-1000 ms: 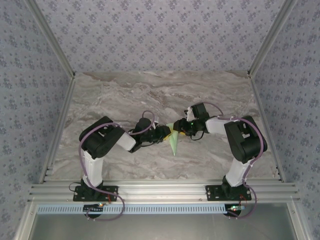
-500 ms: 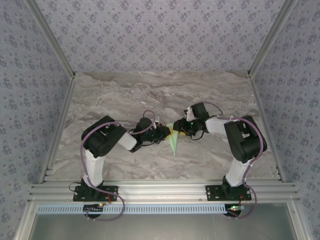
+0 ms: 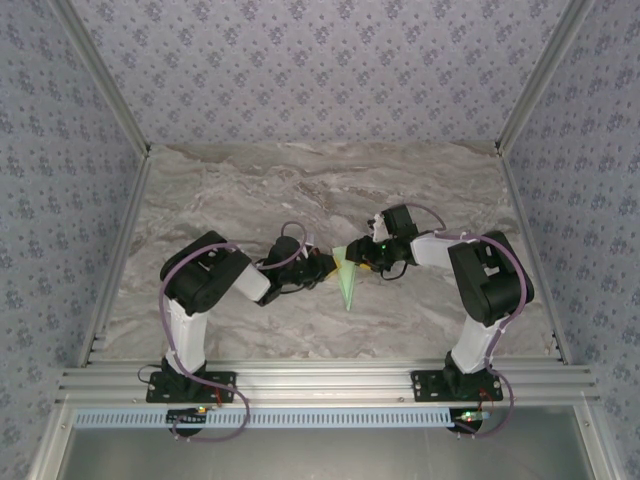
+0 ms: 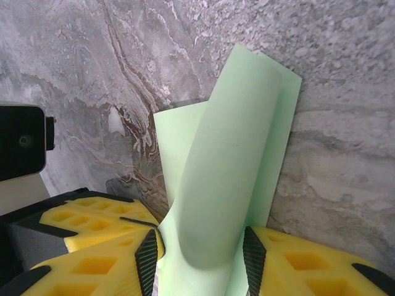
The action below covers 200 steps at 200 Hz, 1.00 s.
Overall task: Fold a paper plane with a square sheet of paper (fold left side to right side)
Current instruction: Fold the wing for the fifth time at the center of the table.
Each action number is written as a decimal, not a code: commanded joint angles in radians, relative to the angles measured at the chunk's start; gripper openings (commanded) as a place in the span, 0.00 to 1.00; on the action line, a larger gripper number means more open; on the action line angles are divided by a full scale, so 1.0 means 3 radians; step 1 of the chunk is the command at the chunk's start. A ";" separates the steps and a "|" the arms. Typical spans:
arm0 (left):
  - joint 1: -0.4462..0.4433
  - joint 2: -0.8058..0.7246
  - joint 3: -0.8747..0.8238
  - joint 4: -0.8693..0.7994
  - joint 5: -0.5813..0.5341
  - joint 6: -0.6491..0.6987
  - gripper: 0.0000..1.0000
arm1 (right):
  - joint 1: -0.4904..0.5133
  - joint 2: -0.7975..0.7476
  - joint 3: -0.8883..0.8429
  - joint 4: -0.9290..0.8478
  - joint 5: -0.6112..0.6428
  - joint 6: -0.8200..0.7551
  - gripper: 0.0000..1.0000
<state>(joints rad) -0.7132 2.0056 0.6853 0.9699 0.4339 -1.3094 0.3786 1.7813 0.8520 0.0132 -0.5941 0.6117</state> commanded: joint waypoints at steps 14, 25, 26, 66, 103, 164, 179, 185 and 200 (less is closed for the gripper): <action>0.0024 -0.0046 0.0001 0.0015 -0.0030 0.0095 0.00 | 0.0097 0.0238 -0.0060 -0.0257 0.0176 -0.0099 0.45; 0.0023 -0.0024 0.0001 0.0014 -0.0025 0.0096 0.00 | 0.0097 0.0234 -0.0056 -0.0249 0.0165 -0.0096 0.45; 0.0024 -0.0021 0.0001 0.0014 -0.0022 0.0093 0.00 | 0.0098 0.0237 -0.0057 -0.0249 0.0163 -0.0096 0.45; 0.0024 0.0039 -0.0040 -0.0001 -0.0047 0.0085 0.00 | 0.0021 0.0073 -0.0093 -0.0103 0.0033 -0.0059 0.46; 0.0024 0.0021 -0.0086 -0.0030 -0.0107 0.0095 0.00 | -0.0075 -0.0224 -0.0125 -0.0169 0.0027 -0.0104 0.48; 0.0030 -0.0038 -0.0132 -0.0073 -0.0148 0.0135 0.00 | -0.0096 -0.0494 -0.0189 -0.0149 0.0039 -0.0139 0.35; 0.0030 -0.0071 -0.0153 -0.0101 -0.0173 0.0145 0.00 | -0.0082 -0.0476 -0.0165 -0.0033 -0.0059 -0.0085 0.27; 0.0026 -0.0087 -0.0157 -0.0131 -0.0185 0.0159 0.00 | -0.0074 -0.0455 -0.0149 -0.0008 -0.0082 -0.0071 0.25; 0.0030 -0.0124 -0.0162 -0.0201 -0.0210 0.0198 0.00 | -0.0051 -0.0382 -0.0074 -0.0024 -0.0068 -0.0083 0.22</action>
<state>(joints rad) -0.7132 1.9926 0.6624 0.9794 0.4072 -1.2995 0.3534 1.6539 0.8116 -0.0113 -0.5930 0.5873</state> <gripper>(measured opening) 0.040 0.234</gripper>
